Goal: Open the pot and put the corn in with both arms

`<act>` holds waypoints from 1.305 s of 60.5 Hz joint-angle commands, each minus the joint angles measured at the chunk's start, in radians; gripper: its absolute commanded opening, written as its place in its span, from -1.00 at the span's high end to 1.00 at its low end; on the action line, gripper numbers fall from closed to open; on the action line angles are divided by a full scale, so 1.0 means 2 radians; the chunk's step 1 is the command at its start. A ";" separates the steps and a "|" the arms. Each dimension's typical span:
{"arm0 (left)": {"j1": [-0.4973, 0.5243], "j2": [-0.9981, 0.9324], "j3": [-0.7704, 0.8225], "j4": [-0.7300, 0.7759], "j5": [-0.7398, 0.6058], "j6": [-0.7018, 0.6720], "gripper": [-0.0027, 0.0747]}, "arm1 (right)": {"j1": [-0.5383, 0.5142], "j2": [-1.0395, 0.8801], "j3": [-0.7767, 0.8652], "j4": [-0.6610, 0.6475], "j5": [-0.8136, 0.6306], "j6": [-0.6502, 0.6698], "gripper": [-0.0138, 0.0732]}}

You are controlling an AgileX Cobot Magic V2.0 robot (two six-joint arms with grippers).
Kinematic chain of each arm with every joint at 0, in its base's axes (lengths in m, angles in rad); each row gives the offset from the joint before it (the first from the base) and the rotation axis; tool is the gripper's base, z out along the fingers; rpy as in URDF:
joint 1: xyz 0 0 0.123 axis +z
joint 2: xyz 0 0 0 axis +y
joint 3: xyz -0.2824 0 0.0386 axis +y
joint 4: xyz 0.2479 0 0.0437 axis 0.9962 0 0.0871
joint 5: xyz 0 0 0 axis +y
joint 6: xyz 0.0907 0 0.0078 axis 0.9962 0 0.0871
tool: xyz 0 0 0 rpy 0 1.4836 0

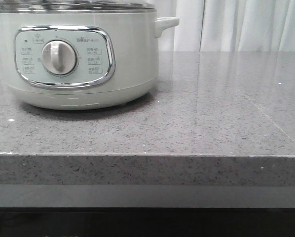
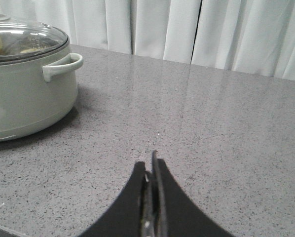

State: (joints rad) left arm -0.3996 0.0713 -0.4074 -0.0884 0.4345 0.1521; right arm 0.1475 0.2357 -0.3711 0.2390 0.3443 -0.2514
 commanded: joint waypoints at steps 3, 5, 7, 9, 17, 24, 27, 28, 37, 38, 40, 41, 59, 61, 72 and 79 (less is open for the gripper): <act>0.023 -0.007 0.014 -0.005 -0.057 -0.001 0.98 | -0.002 0.004 -0.013 0.002 -0.038 -0.004 0.84; 0.038 -0.014 0.029 -0.005 -0.063 -0.001 0.98 | -0.002 0.004 -0.013 0.002 -0.038 -0.004 0.84; 0.049 -0.019 0.039 -0.006 -0.065 -0.001 0.98 | -0.002 0.004 -0.013 0.002 -0.038 -0.004 0.84; 0.067 -0.027 0.053 -0.006 -0.067 -0.001 0.98 | -0.002 0.004 -0.013 0.002 -0.038 -0.004 0.84; 0.123 -0.051 0.113 -0.006 -0.086 -0.001 0.98 | -0.002 0.004 -0.013 0.002 -0.038 -0.004 0.84; 0.159 -0.049 0.158 -0.006 -0.115 -0.001 0.98 | -0.002 0.004 -0.013 0.002 -0.038 -0.004 0.84; 0.170 -0.050 0.172 -0.006 -0.125 -0.001 0.98 | -0.002 0.004 -0.013 0.002 -0.038 -0.004 0.84; 0.173 -0.050 0.179 -0.006 -0.131 -0.001 0.98 | -0.002 0.004 -0.013 0.002 -0.038 -0.004 0.84; 0.198 -0.050 0.206 -0.016 -0.142 -0.001 0.98 | -0.002 0.004 -0.013 0.002 -0.038 -0.004 0.84; 0.199 -0.050 0.206 -0.016 -0.144 -0.001 0.98 | -0.002 0.004 -0.013 0.002 -0.038 -0.004 0.84; 0.200 -0.050 0.207 -0.017 -0.150 -0.001 0.98 | -0.002 0.004 -0.013 0.002 -0.038 -0.004 0.84; 0.200 -0.050 0.207 -0.017 -0.150 -0.001 0.98 | -0.002 0.004 -0.013 0.002 -0.038 -0.004 0.84; 0.200 -0.049 0.207 -0.017 -0.149 -0.001 0.98 | -0.002 0.004 -0.013 0.002 -0.038 -0.004 0.84; 0.200 -0.049 0.207 -0.017 -0.149 -0.001 0.98 | -0.002 0.004 -0.013 0.002 -0.038 -0.004 0.84; 0.200 -0.049 0.207 -0.017 -0.149 -0.001 0.98 | -0.002 0.004 -0.013 0.002 -0.038 -0.004 0.84; 0.200 -0.049 0.207 -0.017 -0.149 -0.001 0.98 | -0.002 0.004 -0.013 0.002 -0.038 -0.004 0.84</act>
State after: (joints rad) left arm -0.0018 -0.0052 0.0078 -0.1102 0.2224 0.1521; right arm 0.1475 0.2357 -0.3711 0.2390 0.3443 -0.2514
